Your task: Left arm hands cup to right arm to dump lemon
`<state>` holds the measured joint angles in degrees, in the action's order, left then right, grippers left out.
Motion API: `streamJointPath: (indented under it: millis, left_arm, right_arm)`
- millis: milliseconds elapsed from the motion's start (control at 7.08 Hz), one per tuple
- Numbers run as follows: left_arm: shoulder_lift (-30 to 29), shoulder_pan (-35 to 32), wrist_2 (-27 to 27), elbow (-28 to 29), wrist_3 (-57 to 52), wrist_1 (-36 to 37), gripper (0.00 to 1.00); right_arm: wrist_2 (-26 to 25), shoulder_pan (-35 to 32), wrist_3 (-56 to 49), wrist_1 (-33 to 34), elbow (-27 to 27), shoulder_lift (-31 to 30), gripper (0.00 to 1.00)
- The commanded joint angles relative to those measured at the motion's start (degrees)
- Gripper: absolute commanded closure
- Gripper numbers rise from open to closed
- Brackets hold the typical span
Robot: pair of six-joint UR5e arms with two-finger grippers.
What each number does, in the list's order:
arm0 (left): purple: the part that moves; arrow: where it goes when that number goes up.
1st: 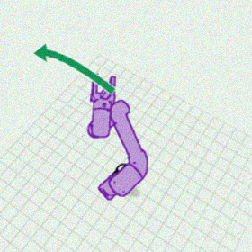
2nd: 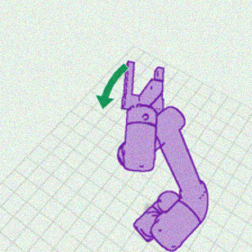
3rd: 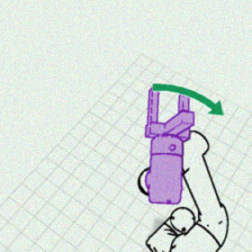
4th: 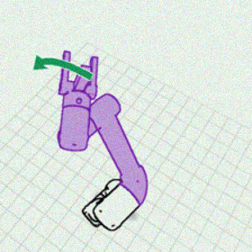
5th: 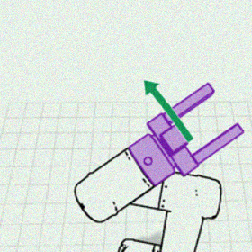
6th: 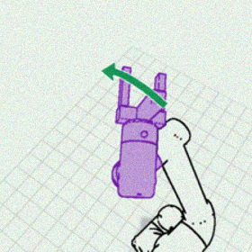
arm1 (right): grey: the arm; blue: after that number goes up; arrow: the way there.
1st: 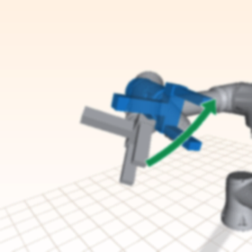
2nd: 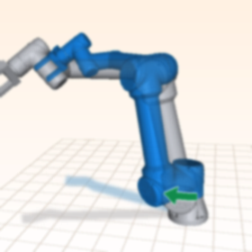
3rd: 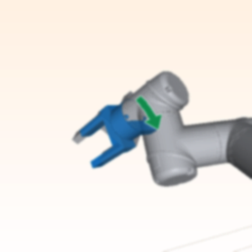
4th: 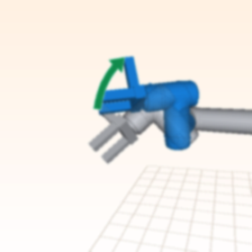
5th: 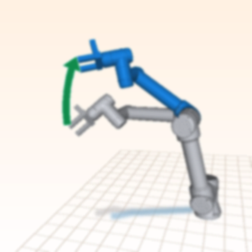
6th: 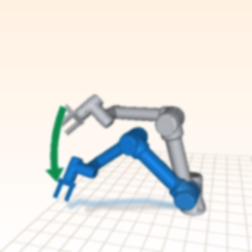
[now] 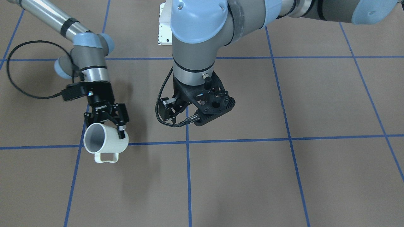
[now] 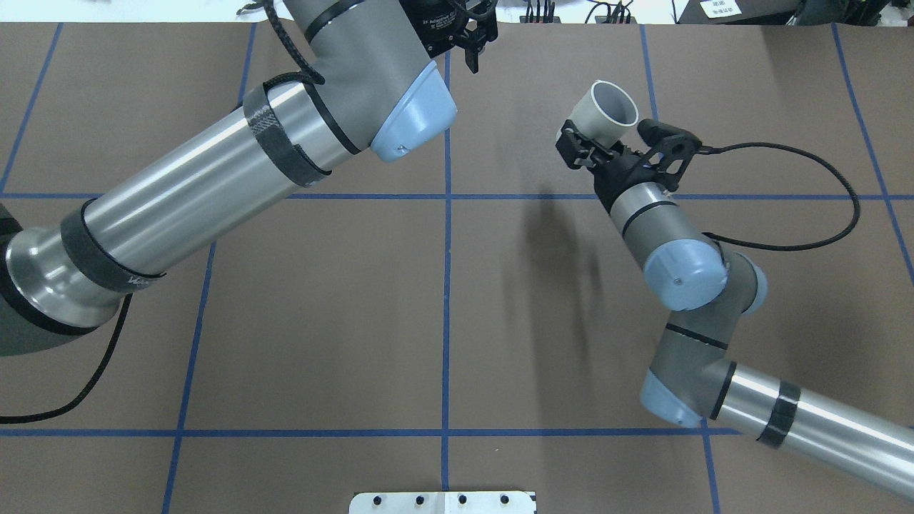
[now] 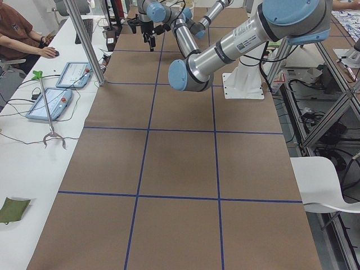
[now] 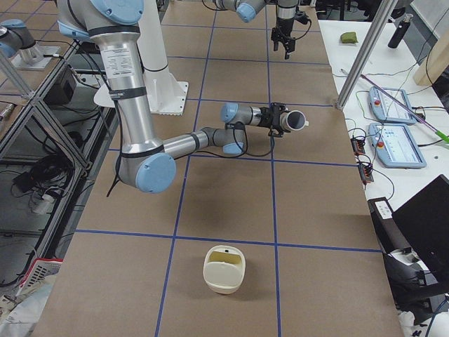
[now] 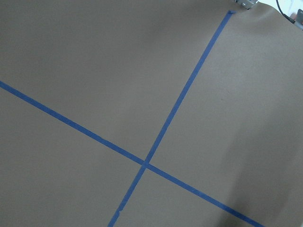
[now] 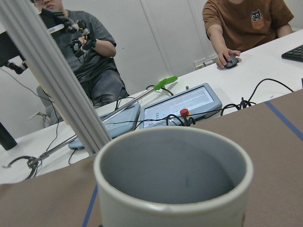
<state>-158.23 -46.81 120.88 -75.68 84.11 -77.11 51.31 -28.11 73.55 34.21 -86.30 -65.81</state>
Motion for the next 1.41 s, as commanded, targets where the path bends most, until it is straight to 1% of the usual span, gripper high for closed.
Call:
streamJointPath:
  millis: [0, 141, 282, 424, 565, 847, 989, 1271]
  left_arm:
    - [-0.1, 2.2, -0.5, 0.1, -0.9, -0.1, 0.01]
    - [-0.3, 2.9, 0.1, 0.0, -0.9, -0.1, 0.02]
    - [-0.3, 4.8, -0.1, 0.1, -0.9, -0.1, 0.05]
    - [-0.3, 5.1, 0.1, 0.0, -0.9, -0.1, 0.15]
    - [-0.1, 6.5, -0.2, 0.3, -0.9, -0.1, 0.28]
    - [-0.1, 6.5, -0.3, 0.8, -0.9, 0.1, 0.38]
    - [-0.1, 6.5, -0.3, 0.8, -0.9, 0.1, 0.39]
    - [-0.1, 6.5, -0.3, 0.8, -0.9, 0.1, 0.52]
  right_arm:
    - [-9.4, 6.4, -9.7, 10.2, 0.1, 6.3, 0.99]
    - [-13.9, 8.7, -10.3, 13.6, 0.1, 8.1, 0.99]
    - [-16.0, 9.8, -10.3, 16.7, 0.1, 10.2, 0.99]
    - [-18.1, 11.0, -10.2, 18.5, 0.1, 10.5, 0.99]
    - [-18.8, 11.2, -10.2, 18.5, 0.1, 10.5, 0.99]
    - [-18.9, 11.2, -10.2, 18.3, 0.0, 10.4, 0.99]
    - [-18.9, 11.1, -10.3, 18.1, -0.1, 10.4, 0.99]
    - [-18.9, 11.1, -10.2, 17.8, -0.2, 10.4, 0.99]
